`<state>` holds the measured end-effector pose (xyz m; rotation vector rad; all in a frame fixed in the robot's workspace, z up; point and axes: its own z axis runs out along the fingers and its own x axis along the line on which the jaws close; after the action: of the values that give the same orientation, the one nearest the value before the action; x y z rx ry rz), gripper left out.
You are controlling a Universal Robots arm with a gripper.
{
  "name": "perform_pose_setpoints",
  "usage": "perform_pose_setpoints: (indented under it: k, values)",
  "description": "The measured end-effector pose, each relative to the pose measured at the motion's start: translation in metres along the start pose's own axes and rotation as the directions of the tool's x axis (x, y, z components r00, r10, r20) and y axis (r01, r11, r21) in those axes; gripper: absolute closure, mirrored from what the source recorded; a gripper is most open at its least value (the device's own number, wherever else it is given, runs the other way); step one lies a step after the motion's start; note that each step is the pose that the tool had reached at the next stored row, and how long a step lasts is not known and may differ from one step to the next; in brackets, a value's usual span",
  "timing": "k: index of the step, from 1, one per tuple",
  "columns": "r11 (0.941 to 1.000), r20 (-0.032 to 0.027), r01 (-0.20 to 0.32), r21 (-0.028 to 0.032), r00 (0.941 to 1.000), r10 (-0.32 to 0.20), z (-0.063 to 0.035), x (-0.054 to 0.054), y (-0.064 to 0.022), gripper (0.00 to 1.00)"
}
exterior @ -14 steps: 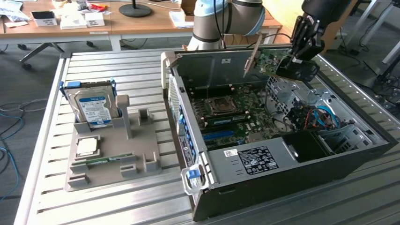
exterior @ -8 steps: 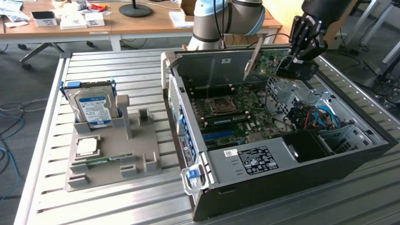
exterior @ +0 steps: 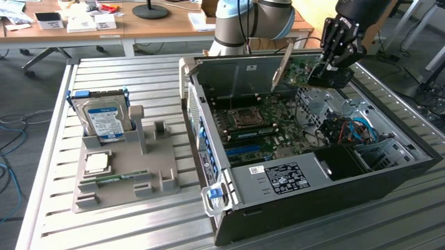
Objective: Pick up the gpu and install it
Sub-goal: 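Insert the gpu into the slot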
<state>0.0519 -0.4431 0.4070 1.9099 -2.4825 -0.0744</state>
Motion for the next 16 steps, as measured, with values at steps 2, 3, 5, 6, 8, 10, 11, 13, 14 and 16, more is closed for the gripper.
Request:
perform_pose_setpoints:
  k: [2,3,5,6,8,10,11,13,14,16]
  values:
    - [1.0,0.0005,0.009,0.0041,1.0,-0.009,0.0005,0.0001,0.0002,0.73]
    - [0.9999,0.0008,0.015,0.006,0.9999,-0.015,0.0009,0.0001,0.0002,0.73]
    - [0.9995,0.0012,0.03,0.0071,0.9996,-0.03,0.0014,0.0001,0.0002,0.73]
    - [0.9992,0.0017,0.039,0.0069,0.9993,-0.039,0.0016,0.0001,0.0002,0.73]
    - [0.9983,0.0033,0.058,0.0062,0.9983,-0.058,0.0023,0.0001,0.0003,0.73]
    - [0.9971,0.0046,0.076,0.0061,0.9971,-0.076,0.0029,0.0002,0.0002,0.73]
    - [0.9964,0.0061,0.085,0.0061,0.9963,-0.085,0.0033,0.0002,0.0002,0.73]
    - [0.9949,0.0113,0.101,0.0066,0.9948,-0.101,0.0037,0.0002,0.0002,0.73]
    - [0.9942,0.0143,0.107,0.0069,0.9941,-0.107,0.0037,0.0002,0.0002,0.73]
    - [0.9935,0.0158,0.114,0.0082,0.9934,-0.114,0.0038,0.0003,0.0006,0.73]
